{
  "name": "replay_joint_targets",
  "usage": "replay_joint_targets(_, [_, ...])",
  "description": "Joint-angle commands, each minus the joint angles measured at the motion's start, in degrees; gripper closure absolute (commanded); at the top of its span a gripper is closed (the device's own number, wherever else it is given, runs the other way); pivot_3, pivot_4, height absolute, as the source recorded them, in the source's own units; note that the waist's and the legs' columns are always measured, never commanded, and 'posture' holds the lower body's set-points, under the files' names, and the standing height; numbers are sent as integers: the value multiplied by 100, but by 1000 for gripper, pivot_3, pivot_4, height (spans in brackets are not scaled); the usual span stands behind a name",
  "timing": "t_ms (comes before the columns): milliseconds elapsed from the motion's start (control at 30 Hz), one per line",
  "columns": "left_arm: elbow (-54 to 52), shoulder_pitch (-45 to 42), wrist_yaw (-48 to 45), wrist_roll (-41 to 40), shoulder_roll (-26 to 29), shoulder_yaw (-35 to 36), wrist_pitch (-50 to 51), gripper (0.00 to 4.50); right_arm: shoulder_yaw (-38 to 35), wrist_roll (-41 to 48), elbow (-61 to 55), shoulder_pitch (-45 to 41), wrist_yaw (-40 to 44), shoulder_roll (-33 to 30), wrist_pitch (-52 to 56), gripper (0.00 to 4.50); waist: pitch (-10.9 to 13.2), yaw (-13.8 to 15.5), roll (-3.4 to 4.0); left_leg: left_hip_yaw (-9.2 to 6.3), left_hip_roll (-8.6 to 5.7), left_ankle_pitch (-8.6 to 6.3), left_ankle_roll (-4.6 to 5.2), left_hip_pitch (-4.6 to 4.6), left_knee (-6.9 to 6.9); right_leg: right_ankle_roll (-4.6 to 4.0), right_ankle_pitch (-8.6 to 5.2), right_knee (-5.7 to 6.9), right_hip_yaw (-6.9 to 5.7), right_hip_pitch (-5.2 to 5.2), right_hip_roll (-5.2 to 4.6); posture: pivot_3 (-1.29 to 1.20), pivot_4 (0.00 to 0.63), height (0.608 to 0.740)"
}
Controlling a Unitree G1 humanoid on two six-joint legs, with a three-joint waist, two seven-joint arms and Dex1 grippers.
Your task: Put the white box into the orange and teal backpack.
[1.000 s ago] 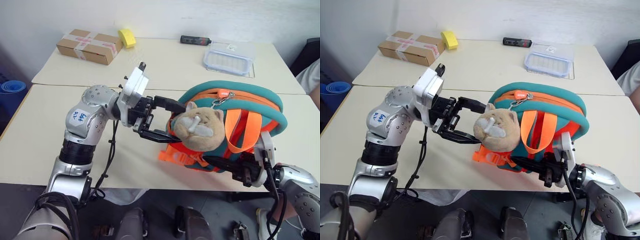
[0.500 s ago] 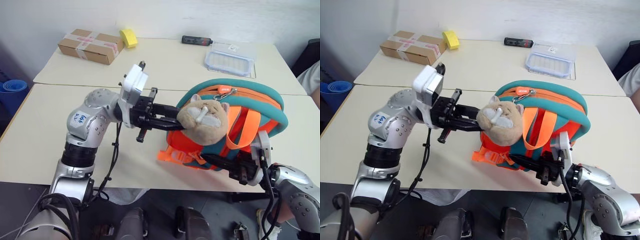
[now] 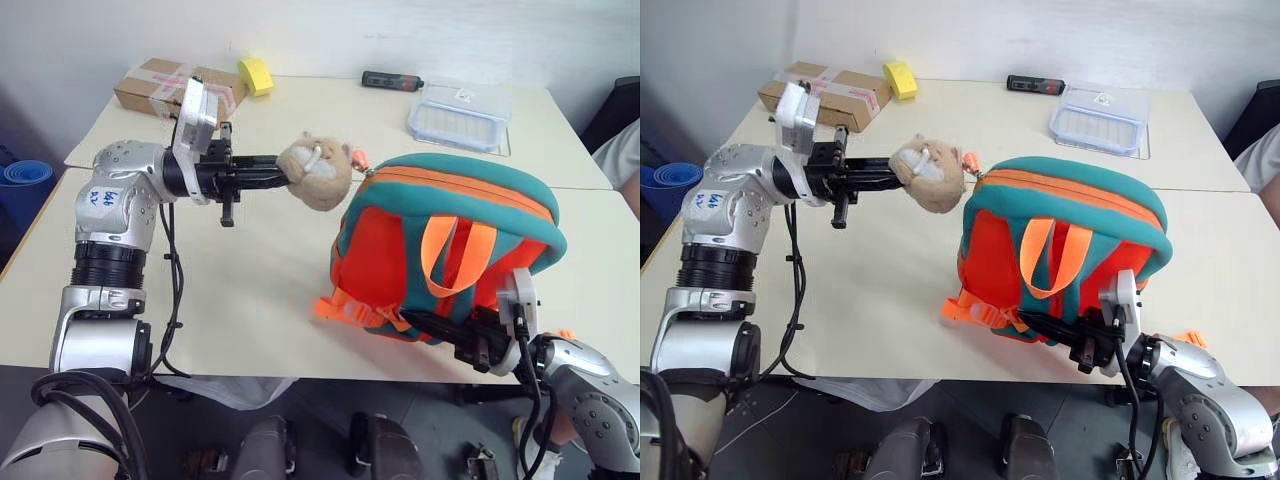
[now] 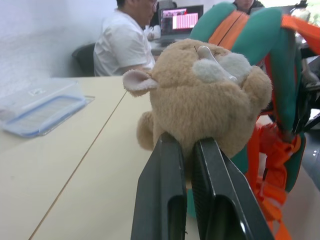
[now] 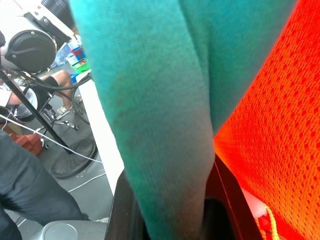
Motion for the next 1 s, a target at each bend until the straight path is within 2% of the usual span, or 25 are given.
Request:
replay_joint_targets(33, [175,393,314,782,117,-312,-604,4500,-213,103,-112,92,-17,-20,-55,4428,0,1,1,0,0,0,0,2,0,0,0,1,0,0,0,0,150,740])
replay_joint_targets(133, [407,729,718,1336,-81,-629,-1056,4500,-251,108,-108,128,-56,10,-83,4428,0,1,1,3,0,0,0,5,0,0,0,5,3,1,0,0,150,740])
replay_joint_targets(300, [242,1212,756,1547,-392,-915,-1247,4500,-255,52,-44,149,-8,2,-136,4428,-1,17,0,1,0,-2,3,1,0,0,0,3,1,0,-6,0,150,740])
replay_joint_targets(533, [-669,1997,531,1109,-160,-610,-894,4500,-462,-464,340,152,-195,173,-715,4428,-1,7,1,0,2,-2,3,3,0,0,0,4,3,0,-11,0,150,740])
replay_joint_targets(567, [-759,2143,522,1081,-1,-523,-788,4195,-463,-780,460,134,-199,118,-973,4428,-1,8,1,0,1,-2,3,3,0,0,0,4,2,0,-11,0,150,740])
replay_joint_targets(633, [-956,2454,423,952,312,-321,-648,3632,-466,-1546,594,168,73,-84,-1839,3705,-1,-8,1,3,1,-2,3,3,0,0,0,4,5,-1,-11,0,150,740])
replay_joint_targets(733, [-1348,2917,418,603,629,86,-391,2639,-789,-1492,421,504,427,-390,-1937,2654,0,-41,3,6,4,-5,-1,6,-6,0,0,4,6,-3,-8,0,150,740])
replay_joint_targets(833, [-1615,3543,508,365,947,609,-192,1669,-1480,-1494,381,1072,864,-798,-2080,1607,0,-21,3,4,7,-6,-3,6,-7,-1,-1,1,7,-2,-12,0,150,740])
replay_joint_targets(1000, [-1724,4541,463,350,1290,1239,-720,124,-2679,-1832,1124,1789,1410,-1082,-2786,0,0,13,3,4,11,-28,2,27,-8,-2,-1,-37,14,19,-30,0,150,740])
